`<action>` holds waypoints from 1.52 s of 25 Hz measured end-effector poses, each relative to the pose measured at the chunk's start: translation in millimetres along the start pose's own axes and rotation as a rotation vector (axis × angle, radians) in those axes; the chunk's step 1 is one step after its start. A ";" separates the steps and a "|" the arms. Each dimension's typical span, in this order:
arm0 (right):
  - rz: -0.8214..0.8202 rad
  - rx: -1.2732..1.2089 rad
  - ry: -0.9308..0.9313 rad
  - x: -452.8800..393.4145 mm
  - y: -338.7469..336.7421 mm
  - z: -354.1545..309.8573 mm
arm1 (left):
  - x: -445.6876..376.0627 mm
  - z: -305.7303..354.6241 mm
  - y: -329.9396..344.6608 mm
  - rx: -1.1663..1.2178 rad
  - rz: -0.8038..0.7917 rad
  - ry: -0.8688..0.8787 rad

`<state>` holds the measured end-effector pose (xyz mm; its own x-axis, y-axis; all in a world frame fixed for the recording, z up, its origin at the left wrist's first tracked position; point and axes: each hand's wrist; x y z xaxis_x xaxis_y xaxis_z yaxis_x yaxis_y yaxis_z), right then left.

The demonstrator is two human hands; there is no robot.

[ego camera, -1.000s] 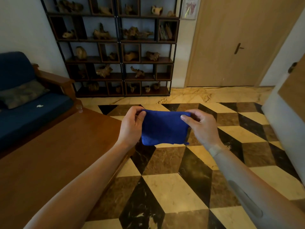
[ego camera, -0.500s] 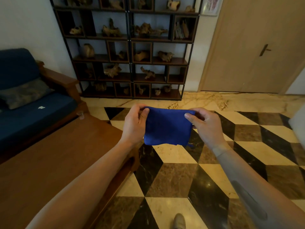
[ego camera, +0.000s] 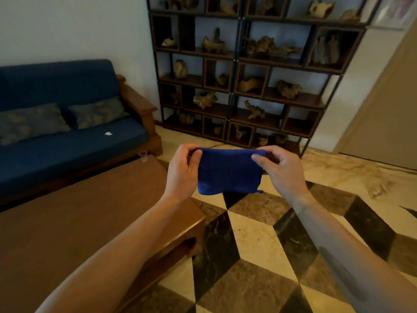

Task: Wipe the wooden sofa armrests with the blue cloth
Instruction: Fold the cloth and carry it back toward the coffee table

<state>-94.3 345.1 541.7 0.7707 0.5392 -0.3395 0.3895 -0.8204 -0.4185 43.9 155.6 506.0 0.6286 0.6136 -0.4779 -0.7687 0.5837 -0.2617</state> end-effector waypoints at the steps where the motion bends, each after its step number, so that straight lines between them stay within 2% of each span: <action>1: -0.046 -0.019 -0.007 -21.5 9.1 4.9 | -8.7 -6.7 -1.2 -0.025 0.043 -0.022; 6: -0.200 -0.117 -0.032 -75.9 66.4 9.6 | -27.7 -31.7 -30.8 -0.109 0.196 -0.097; 11: -0.390 -0.215 -0.091 -119.0 158.7 -3.0 | -37.7 -68.2 -89.2 -0.210 0.366 -0.182; 14: -0.504 -0.258 -0.123 -137.9 211.0 -14.6 | -49.7 -91.0 -126.8 -0.266 0.452 -0.174; 18: -0.568 -0.254 -0.166 -165.3 264.6 -30.6 | -71.8 -125.9 -167.9 -0.316 0.483 -0.163; 27: -0.664 -0.312 -0.124 -204.8 340.7 -26.9 | -93.7 -181.8 -205.2 -0.332 0.520 -0.251; 32: -0.719 -0.339 -0.068 -223.6 362.1 -11.6 | -104.9 -205.1 -201.5 -0.322 0.561 -0.296; 38: -0.795 -0.318 0.051 -228.8 379.4 54.3 | -91.2 -253.6 -163.8 -0.343 0.546 -0.404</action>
<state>-150.3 -79.2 414.8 0.2273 0.9738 -0.0040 0.9406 -0.2206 -0.2579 82.5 -130.9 379.9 0.0919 0.9534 -0.2872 -0.9351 -0.0166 -0.3541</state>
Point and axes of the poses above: each hand's wrist, its own x-axis away from the middle knuckle, its own y-axis out of the palm, z = x × y, and after that the axes turned 2 degrees about y, right-handed
